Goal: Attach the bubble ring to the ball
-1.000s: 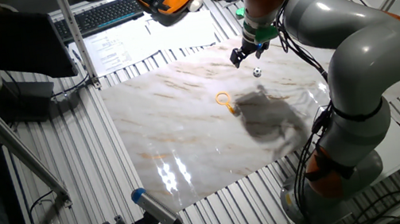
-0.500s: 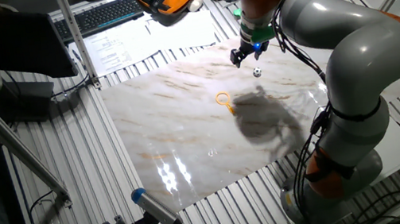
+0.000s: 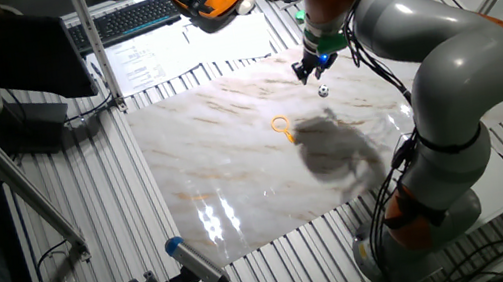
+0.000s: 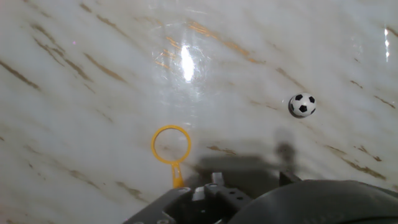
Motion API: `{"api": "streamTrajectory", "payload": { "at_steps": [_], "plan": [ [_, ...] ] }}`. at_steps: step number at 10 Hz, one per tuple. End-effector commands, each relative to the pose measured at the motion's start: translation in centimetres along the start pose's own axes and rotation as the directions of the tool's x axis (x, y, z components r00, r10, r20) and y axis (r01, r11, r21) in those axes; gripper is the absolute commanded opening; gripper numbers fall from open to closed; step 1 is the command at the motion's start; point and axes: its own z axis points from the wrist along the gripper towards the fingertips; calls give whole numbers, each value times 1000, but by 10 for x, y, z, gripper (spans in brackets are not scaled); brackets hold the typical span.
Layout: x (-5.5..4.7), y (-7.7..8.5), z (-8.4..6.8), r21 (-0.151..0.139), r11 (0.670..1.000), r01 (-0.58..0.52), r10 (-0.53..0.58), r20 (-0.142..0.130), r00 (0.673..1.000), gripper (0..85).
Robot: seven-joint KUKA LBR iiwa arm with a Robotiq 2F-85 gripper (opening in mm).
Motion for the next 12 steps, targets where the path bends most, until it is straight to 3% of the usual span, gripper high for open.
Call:
{"api": "streamTrajectory", "payload": {
  "at_steps": [1,3,7,8,9,12],
  "plan": [
    [2,1,-5,11,1000,10,-10,36,999,0],
    [4,10,-17,-18,999,-29,30,43,999,0],
    [-2,40,-36,0,993,-119,119,41,992,0],
    [-3,50,-42,4,989,-145,144,46,988,0],
    [-4,61,-47,29,984,-177,175,61,983,0],
    [-7,76,-56,34,971,-238,235,75,969,0]
  ]
}}
